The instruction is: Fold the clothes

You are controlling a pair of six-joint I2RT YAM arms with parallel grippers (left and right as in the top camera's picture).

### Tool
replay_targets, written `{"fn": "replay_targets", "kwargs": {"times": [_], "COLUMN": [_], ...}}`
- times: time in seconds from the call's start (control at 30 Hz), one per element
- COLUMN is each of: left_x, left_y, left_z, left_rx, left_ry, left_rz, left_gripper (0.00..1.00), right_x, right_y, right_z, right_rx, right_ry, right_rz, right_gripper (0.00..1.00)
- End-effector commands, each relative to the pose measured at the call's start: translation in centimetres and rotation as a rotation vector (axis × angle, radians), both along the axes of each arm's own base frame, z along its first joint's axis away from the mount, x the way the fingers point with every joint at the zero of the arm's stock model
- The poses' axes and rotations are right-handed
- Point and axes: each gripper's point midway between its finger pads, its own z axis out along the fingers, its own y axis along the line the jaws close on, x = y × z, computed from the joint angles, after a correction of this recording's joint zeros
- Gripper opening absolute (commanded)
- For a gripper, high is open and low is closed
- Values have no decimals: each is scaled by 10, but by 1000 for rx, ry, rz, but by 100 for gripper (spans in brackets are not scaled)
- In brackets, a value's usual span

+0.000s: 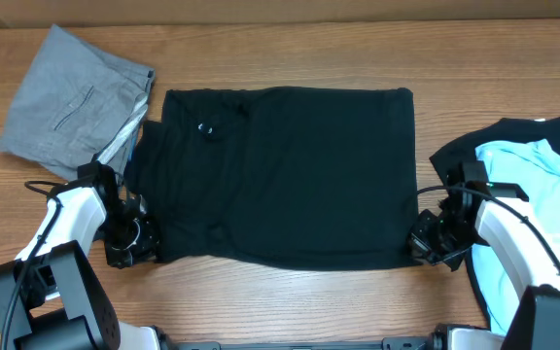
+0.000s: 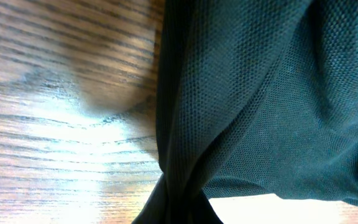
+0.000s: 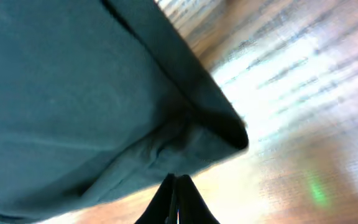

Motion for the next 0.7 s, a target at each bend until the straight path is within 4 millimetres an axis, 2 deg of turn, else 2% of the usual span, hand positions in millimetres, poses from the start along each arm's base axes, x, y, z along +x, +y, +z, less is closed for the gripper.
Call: {"fn": "replay_targets", "kwargs": {"times": [0.0, 0.13, 0.17, 0.2, 0.3, 0.37, 0.4, 0.53, 0.57, 0.63, 0.67], "left_x": [2, 1, 1, 1, 1, 1, 1, 1, 1, 1, 1], "left_y": [7, 7, 7, 7, 7, 7, 7, 7, 7, 7, 7], "left_z": [4, 4, 4, 4, 4, 4, 4, 4, 4, 4, 4], "left_rx": [23, 22, 22, 22, 21, 21, 21, 21, 21, 22, 21], "left_ry": [0, 4, 4, 4, 3, 3, 3, 2, 2, 1, 2], "left_rz": [11, 11, 11, 11, 11, 11, 11, 11, 11, 11, 11], "left_gripper": [4, 4, 4, 4, 4, 5, 4, 4, 4, 4, 4], "right_x": [2, -3, 0, 4, 13, 14, 13, 6, 5, 5, 8], "right_y": [-2, -3, -3, -3, -4, -4, -4, -3, -3, -2, -3], "right_z": [14, 13, 12, 10, 3, -3, -6, -22, -24, -27, -27], "right_rx": [-5, -17, -17, -17, -22, -24, -22, -20, -20, -18, -19], "right_ry": [-26, 0, -15, -32, -77, -84, -82, -60, -54, -57, -68], "right_rz": [6, -15, -16, -19, -27, -44, -48, -50, -59, -66, -66], "right_gripper": [4, 5, 25, 37, 43, 54, 55, 55, 52, 25, 14]}}
